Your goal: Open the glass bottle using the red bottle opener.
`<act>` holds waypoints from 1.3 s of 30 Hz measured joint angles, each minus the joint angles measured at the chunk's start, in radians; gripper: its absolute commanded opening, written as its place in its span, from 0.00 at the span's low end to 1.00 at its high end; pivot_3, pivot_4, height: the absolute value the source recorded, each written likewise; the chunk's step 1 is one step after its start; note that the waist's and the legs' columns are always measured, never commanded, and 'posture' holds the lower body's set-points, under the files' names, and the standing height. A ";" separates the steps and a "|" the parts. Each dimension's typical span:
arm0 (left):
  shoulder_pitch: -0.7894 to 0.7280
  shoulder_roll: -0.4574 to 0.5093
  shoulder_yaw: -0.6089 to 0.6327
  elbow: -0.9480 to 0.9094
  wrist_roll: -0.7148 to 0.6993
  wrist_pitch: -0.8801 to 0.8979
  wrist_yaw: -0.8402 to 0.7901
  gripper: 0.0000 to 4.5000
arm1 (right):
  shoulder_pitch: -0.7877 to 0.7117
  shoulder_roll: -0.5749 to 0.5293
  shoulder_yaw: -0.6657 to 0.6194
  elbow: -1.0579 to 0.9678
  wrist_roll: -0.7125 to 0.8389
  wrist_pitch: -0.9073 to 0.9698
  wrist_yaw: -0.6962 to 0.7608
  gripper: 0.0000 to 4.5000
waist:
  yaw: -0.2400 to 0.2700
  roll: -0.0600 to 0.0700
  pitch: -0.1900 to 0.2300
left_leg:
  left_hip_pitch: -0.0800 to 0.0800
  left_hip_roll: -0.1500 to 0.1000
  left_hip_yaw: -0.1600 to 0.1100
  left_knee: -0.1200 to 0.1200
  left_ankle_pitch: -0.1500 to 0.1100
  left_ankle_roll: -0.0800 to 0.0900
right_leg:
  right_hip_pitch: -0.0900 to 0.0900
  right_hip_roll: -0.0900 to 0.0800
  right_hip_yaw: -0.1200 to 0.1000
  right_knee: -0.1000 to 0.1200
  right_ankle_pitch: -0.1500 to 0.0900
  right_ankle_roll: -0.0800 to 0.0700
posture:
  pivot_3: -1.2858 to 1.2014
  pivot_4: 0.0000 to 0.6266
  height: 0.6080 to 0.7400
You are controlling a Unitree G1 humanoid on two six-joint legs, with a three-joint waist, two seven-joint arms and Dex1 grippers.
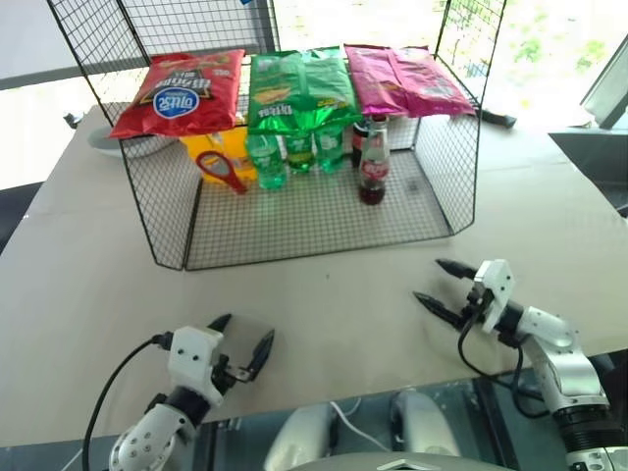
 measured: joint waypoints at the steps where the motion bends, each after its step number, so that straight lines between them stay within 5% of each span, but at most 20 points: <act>1: 0.000 0.000 0.000 0.000 0.000 0.000 0.000 1.00 | 0.000 0.000 0.000 0.000 0.000 0.000 0.000 0.99 | 0.000 0.000 0.000 | 0.000 0.000 0.000 0.000 0.000 0.000 | 0.000 0.000 0.000 0.000 0.000 0.000 | 0.52 0.24 1.00; 29: -0.082 -0.015 -0.005 0.070 0.006 -0.036 -0.007 1.00 | -0.003 0.000 0.005 0.009 -0.017 -0.016 -0.003 0.99 | 0.002 0.001 0.000 | 0.000 0.000 0.000 0.000 0.000 0.000 | 0.000 0.000 0.000 0.000 0.000 0.000 | 0.52 0.24 1.00; 39: -0.335 -0.052 0.075 0.070 -0.028 -0.016 0.113 1.00 | -0.075 0.077 0.115 -0.226 0.007 0.097 -0.042 0.99 | 0.001 0.000 0.000 | 0.000 -0.001 -0.001 0.000 0.001 -0.002 | -0.001 0.000 0.000 0.001 0.000 0.000 | 0.52 0.24 1.00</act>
